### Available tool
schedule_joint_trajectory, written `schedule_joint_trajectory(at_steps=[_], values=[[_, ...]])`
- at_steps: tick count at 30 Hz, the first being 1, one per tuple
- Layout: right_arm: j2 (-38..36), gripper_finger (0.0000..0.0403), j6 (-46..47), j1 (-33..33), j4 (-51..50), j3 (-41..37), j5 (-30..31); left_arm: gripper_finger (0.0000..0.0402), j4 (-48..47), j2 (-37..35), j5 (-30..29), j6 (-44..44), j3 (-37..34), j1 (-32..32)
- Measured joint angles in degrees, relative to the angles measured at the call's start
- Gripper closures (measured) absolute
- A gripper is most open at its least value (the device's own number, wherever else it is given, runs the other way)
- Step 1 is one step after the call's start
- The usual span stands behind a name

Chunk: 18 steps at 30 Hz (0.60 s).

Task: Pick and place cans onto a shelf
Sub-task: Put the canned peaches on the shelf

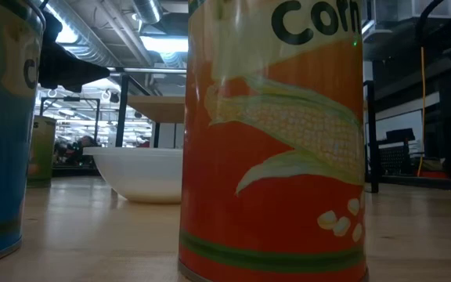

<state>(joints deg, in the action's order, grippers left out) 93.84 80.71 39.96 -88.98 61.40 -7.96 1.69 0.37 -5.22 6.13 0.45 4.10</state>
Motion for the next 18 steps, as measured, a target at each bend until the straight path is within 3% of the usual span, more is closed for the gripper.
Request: schedule_joint_trajectory(at_steps=[9, 18], values=[[0.2, 0.0371, -0.2, 0.1, -1.4, 0.9, 2.8, 0.0401, 0.0, 0.0, 0.0, 0.0, 0.0, 0.0], [0.2, 0.0391, -0.4, 0.1, -1.8, 1.8, 2.9, 0.0401, 0.0, 0.0, 0.0, 0.0, 0.0, 0.0]])
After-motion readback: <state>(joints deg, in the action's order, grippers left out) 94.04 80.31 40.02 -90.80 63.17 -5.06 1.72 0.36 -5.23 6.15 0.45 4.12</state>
